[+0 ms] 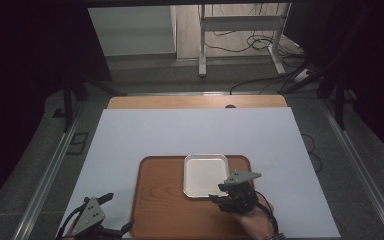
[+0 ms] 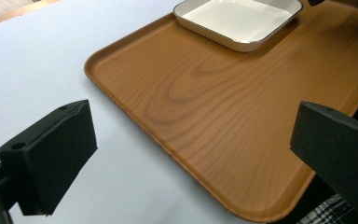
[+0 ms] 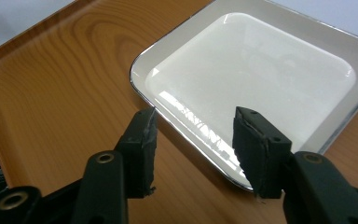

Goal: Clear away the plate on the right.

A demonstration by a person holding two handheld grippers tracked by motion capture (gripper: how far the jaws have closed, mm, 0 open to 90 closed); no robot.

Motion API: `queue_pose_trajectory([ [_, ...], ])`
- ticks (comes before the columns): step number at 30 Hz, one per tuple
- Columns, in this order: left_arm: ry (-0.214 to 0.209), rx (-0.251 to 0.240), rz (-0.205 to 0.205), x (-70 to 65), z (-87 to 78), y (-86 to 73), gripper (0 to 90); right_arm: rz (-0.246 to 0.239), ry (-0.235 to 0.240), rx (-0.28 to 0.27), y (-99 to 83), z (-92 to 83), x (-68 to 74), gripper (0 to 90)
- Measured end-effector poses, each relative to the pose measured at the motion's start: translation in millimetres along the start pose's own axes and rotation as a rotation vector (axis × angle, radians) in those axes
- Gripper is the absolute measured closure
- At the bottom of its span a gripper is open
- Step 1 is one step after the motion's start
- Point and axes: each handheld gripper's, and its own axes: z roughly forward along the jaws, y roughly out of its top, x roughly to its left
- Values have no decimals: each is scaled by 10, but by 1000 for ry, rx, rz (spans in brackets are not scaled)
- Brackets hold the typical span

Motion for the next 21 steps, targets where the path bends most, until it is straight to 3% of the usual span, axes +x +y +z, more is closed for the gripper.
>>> queue_pose_trajectory([
  [21, -1, -1, -1, 1, -1, -1, 2, -17, -24, -20, -5, -117, -26, 384],
])
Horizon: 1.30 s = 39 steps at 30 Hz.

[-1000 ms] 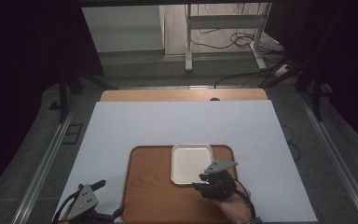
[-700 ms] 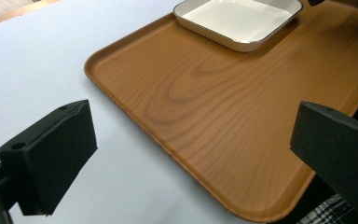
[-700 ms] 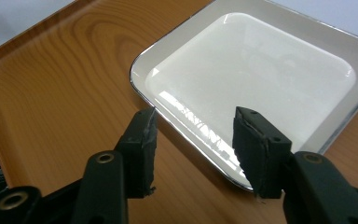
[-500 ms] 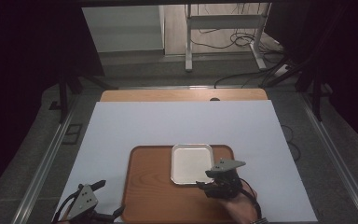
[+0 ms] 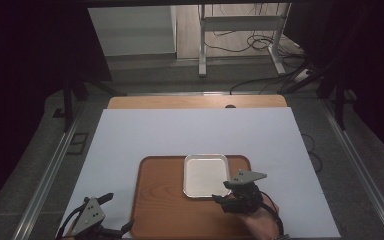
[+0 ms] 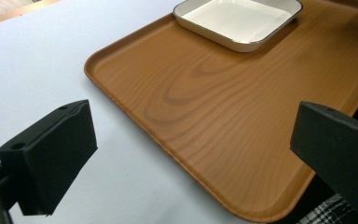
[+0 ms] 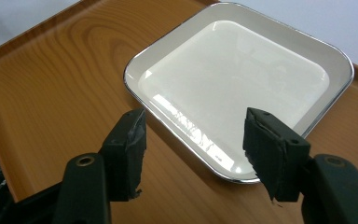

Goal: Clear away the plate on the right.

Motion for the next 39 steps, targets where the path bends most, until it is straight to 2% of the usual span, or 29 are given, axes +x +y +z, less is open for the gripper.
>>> queue_pose_trajectory([
  [14, -1, -1, 0, 0, 0, -1, 2, 3, -11, -21, 3, -86, -23, 317],
  [25, -2, -3, -2, 3, -2, -2, 2, -20, -28, -34, 5, -175, -16, 270],
  [39, -2, -3, -3, 3, -1, -2, 2, 5, -38, -87, -87, -348, -56, 169],
])
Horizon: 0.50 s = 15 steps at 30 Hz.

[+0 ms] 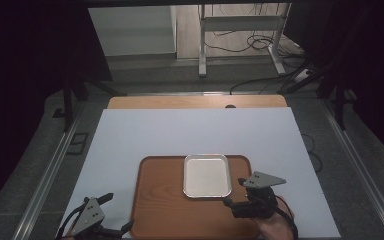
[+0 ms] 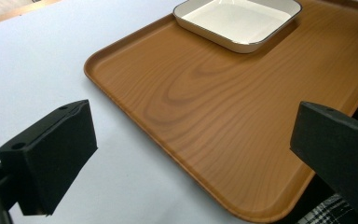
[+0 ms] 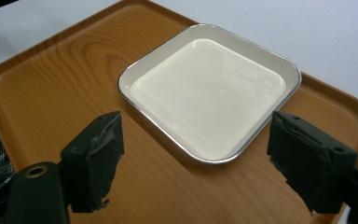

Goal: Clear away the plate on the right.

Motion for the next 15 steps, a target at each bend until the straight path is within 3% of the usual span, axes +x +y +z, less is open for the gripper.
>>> queue_pose_trajectory([
  [15, 0, 0, 1, -1, 1, 0, 2, 13, -21, -10, -107, -136, -58, 102],
])
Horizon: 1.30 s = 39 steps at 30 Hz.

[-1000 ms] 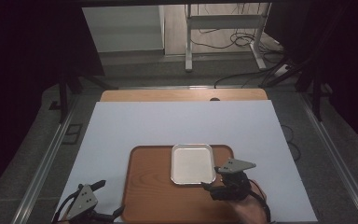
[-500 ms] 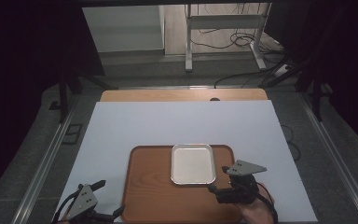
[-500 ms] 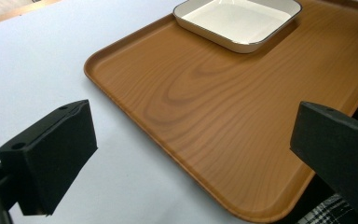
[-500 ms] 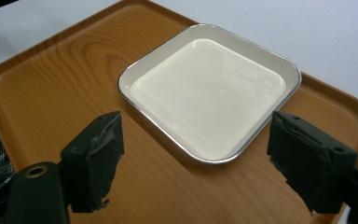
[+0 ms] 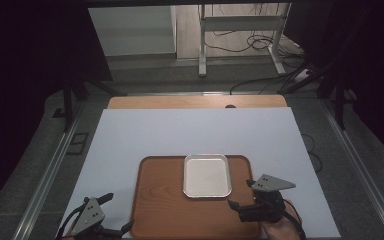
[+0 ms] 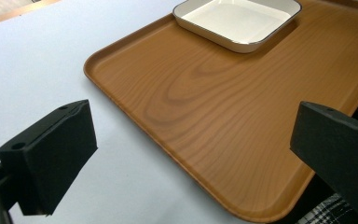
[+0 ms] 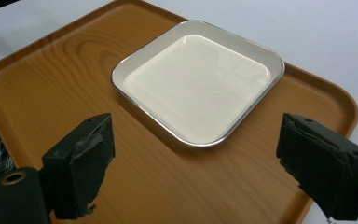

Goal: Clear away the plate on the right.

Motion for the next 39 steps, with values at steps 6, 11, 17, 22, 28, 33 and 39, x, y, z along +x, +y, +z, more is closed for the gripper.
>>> queue_pose_trajectory([
  [6, 0, 0, 1, -1, 0, 0, 2, 2, -12, -4, -39, -50, -15, 86],
  [11, 0, 1, 2, -3, 1, 0, 2, 22, -18, -1, -95, -87, -53, 61],
  [17, 0, 2, 2, -2, 0, 0, 2, 41, -22, 6, -158, -141, -96, 40],
  [22, 0, 2, 4, -4, 0, -1, 2, 42, -31, -13, -173, -188, -108, 27],
  [28, -1, 3, 6, -6, 0, -2, 2, 25, -50, -23, -192, -263, -90, 0],
  [33, -1, 3, 7, -7, -1, -2, 3, 18, -64, -7, -225, -302, -70, 0],
  [39, -2, 4, 9, -9, -1, -2, 3, 29, -86, -14, -272, -387, -94, 0],
])
